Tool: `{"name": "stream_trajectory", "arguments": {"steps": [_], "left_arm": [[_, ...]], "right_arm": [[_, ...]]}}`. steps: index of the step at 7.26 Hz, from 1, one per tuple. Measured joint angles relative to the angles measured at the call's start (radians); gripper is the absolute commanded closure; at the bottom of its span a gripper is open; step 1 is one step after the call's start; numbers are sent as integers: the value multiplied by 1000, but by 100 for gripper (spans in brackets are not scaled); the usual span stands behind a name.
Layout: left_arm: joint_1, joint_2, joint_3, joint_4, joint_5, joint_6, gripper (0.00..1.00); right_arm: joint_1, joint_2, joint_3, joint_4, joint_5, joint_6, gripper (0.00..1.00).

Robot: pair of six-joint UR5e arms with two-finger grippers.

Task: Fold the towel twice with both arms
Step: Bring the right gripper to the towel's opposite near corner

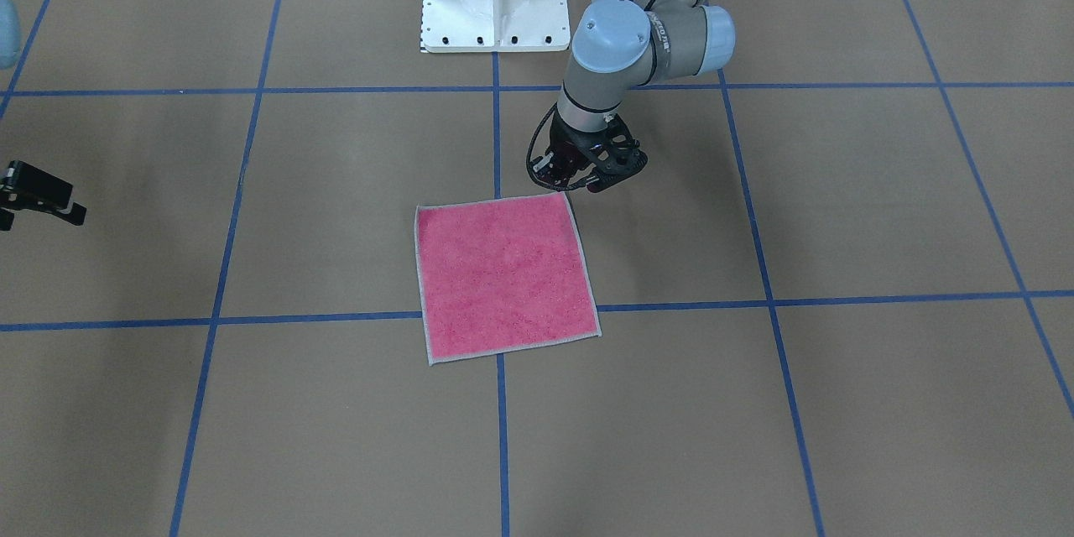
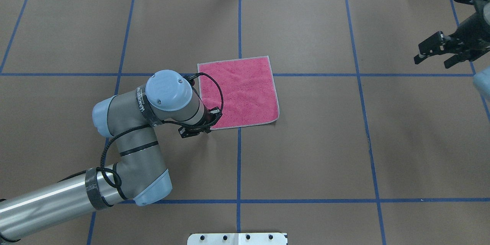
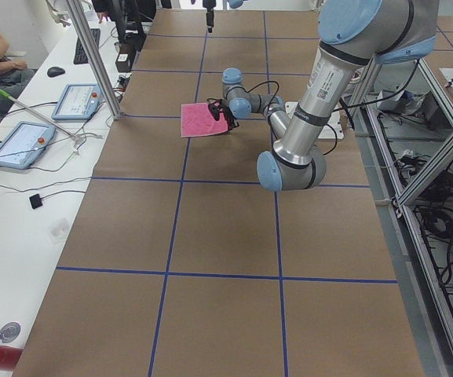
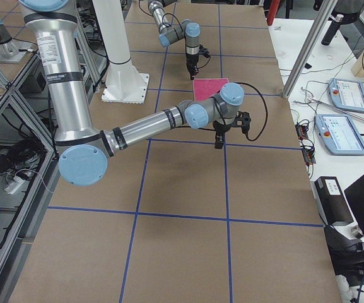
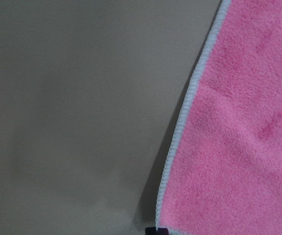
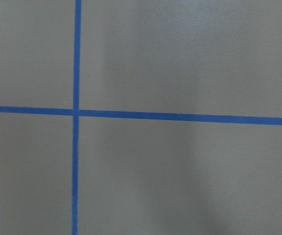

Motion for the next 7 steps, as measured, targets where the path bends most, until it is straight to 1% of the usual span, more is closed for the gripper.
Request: {"name": "stream_trajectory", "arguments": {"steps": [1,2,3,4,5,7], "left_arm": [[0,0,-5,0,1,0,100],[-1,0,-8,0,1,1,100],[-3,0,-10,0,1,1,100],[-4,0,-10,0,2,1,100],[-5,0,-11,0,2,2,100],[-6,0,-11,0,2,2,100]], "right_arm": [[-84,33,3,79,-66,207,2],[-188,74,6,157,-162,437,2],[-290,120,6,197,-249,627,3],[-381,162,6,214,-319,770,3],[-458,197,3,220,-375,877,4],[-566,240,-5,223,-460,996,9]]}}
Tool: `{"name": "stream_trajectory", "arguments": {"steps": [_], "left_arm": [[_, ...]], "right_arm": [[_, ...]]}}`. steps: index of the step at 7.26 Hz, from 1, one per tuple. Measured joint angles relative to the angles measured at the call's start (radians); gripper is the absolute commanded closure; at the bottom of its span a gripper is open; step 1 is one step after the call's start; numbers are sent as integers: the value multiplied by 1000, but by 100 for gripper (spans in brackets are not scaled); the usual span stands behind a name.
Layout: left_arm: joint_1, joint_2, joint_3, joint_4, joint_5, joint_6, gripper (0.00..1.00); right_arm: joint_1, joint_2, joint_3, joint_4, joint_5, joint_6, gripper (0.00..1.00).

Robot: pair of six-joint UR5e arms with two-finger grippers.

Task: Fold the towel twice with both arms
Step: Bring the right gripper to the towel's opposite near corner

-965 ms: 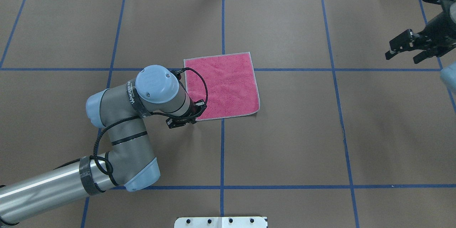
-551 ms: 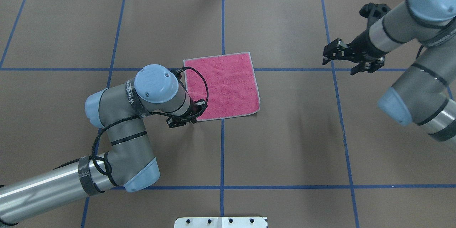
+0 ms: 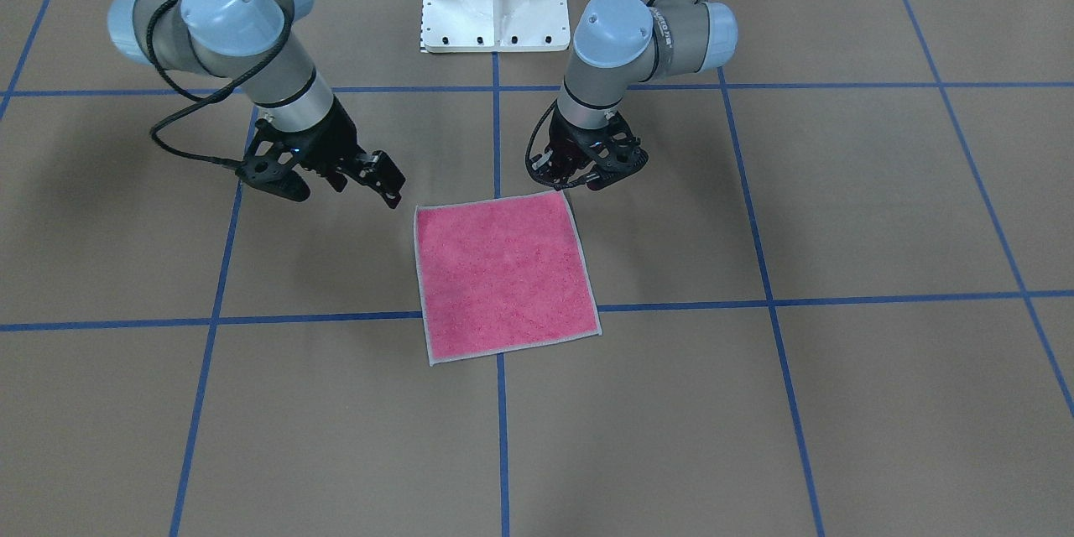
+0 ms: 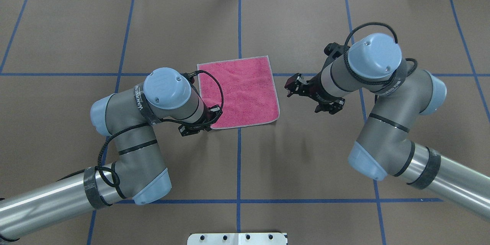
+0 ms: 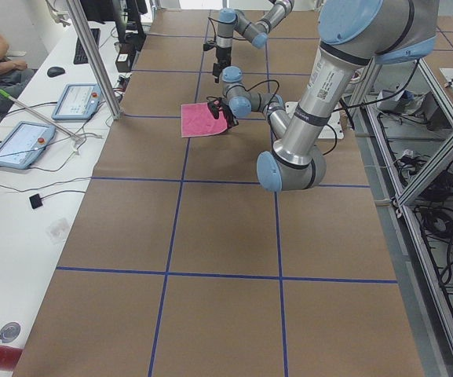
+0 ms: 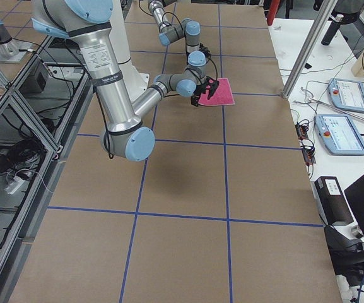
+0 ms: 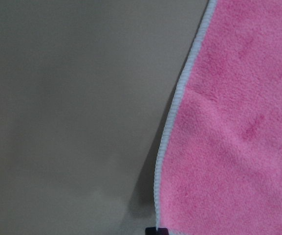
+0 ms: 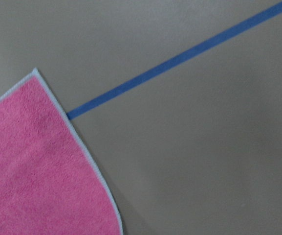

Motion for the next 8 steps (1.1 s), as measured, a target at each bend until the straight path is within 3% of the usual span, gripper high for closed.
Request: {"name": "stream_trajectory", "arguments": {"steps": [5,7,8], "left_arm": [[0,0,0,0,0,2,100],[0,0,0,0,-1,3,100],[0,0,0,0,-1,3,100]], "right_arm": [[-58,92,-116,2,-88,63,37],[-68,100,-133,1,-108,65,38],[-74,101,-138,1,-111,66,44]]}}
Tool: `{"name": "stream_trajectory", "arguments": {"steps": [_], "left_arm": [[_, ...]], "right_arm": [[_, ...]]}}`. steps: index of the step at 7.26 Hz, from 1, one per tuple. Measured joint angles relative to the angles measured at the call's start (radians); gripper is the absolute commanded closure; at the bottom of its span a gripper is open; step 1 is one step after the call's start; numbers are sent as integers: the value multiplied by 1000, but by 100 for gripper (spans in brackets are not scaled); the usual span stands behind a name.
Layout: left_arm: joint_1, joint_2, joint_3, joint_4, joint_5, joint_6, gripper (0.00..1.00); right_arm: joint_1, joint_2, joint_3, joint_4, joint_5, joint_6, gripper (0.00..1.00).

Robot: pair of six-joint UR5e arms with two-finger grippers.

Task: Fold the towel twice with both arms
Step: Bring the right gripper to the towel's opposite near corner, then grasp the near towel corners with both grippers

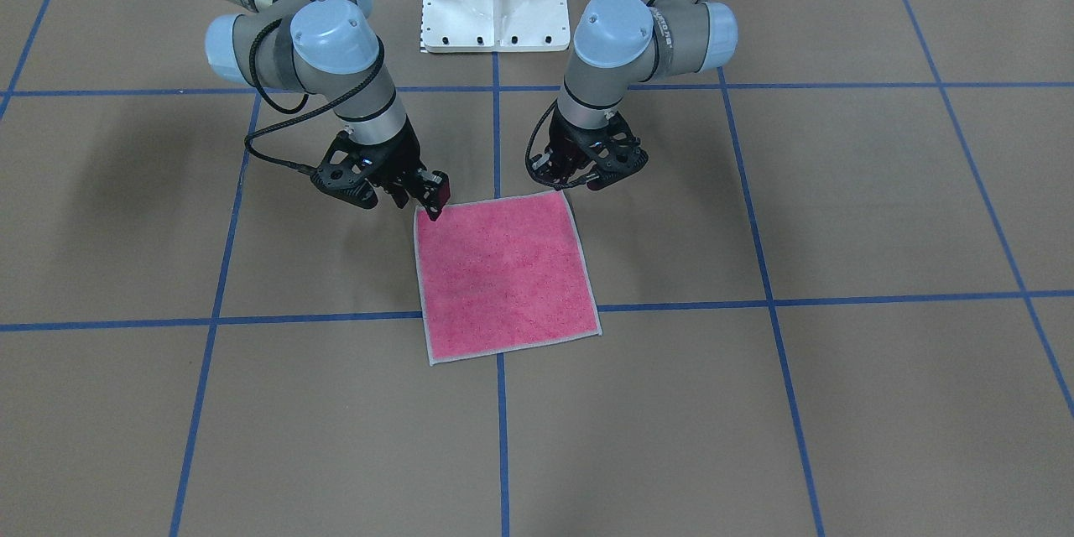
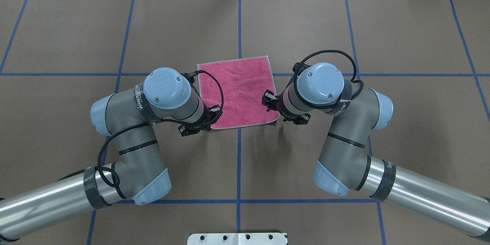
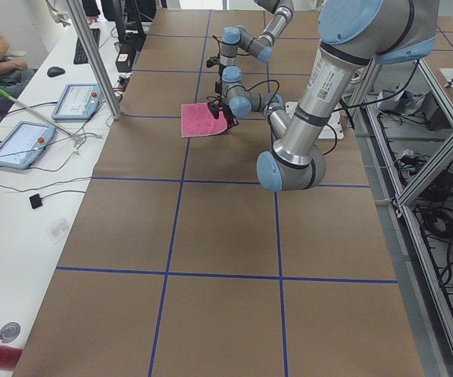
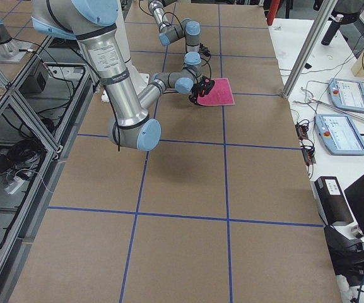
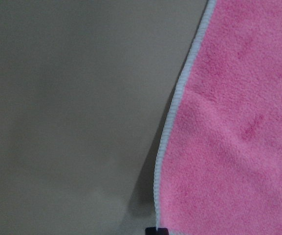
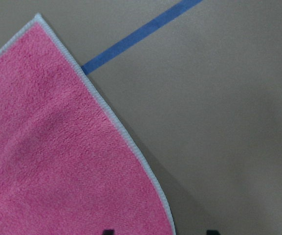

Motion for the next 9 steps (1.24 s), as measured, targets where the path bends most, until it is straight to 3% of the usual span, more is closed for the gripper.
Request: {"name": "stream_trajectory", "arguments": {"steps": [1,2,3,4,9], "left_arm": [[0,0,0,0,0,0,100],[0,-1,0,0,0,0,100],[1,-1,0,0,0,0,100],[1,-1,0,0,0,0,100],[1,0,1,0,-1,0,100]], "right_arm": [[-3,0,-6,0,-1,0,50],[-6,0,-12,0,-2,1,76],[-7,0,-16,0,-2,9,95],[-7,0,-16,1,-1,23,100],[-2,-17,26,0,-1,39,100]]}}
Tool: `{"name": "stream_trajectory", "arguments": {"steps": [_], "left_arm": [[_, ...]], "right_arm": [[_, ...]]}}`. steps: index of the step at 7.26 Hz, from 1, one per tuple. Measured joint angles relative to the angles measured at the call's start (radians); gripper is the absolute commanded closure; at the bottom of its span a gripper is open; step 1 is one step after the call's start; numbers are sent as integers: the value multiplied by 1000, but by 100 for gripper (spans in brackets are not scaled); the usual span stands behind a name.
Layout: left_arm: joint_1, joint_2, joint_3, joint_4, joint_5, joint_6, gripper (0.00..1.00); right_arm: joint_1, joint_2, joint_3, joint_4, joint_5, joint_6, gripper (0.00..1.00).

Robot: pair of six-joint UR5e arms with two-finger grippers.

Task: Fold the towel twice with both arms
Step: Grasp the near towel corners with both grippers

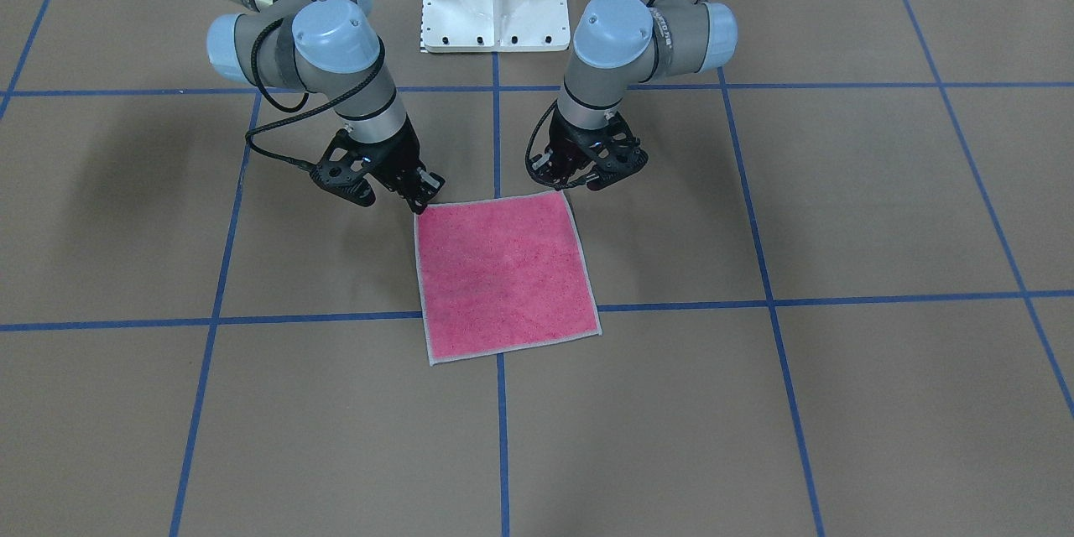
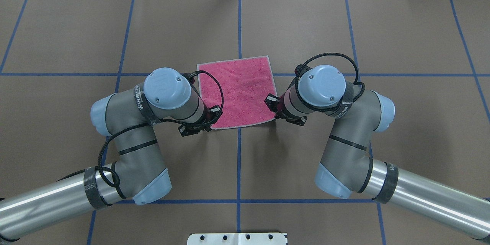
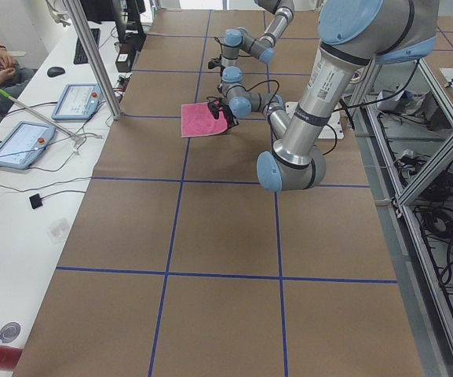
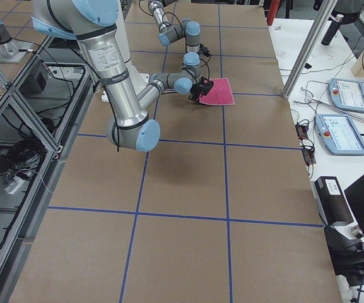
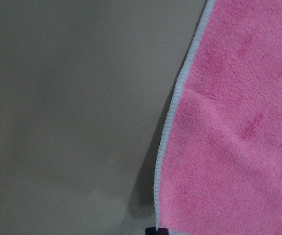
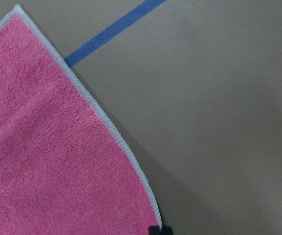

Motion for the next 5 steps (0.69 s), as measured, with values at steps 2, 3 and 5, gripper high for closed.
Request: {"name": "stream_trajectory", "arguments": {"steps": [2,3,5], "left_arm": [[2,0,1,-3,-2,0,100],[2,-1,0,-4,-3,0,100],[4,-1,-5,-5,-5,0,100]], "right_arm": [[1,-16,40,-4,2,27,100],[-2,-20,53,-6,4,54,100],[-12,-32,86,-9,8,73,100]]}}
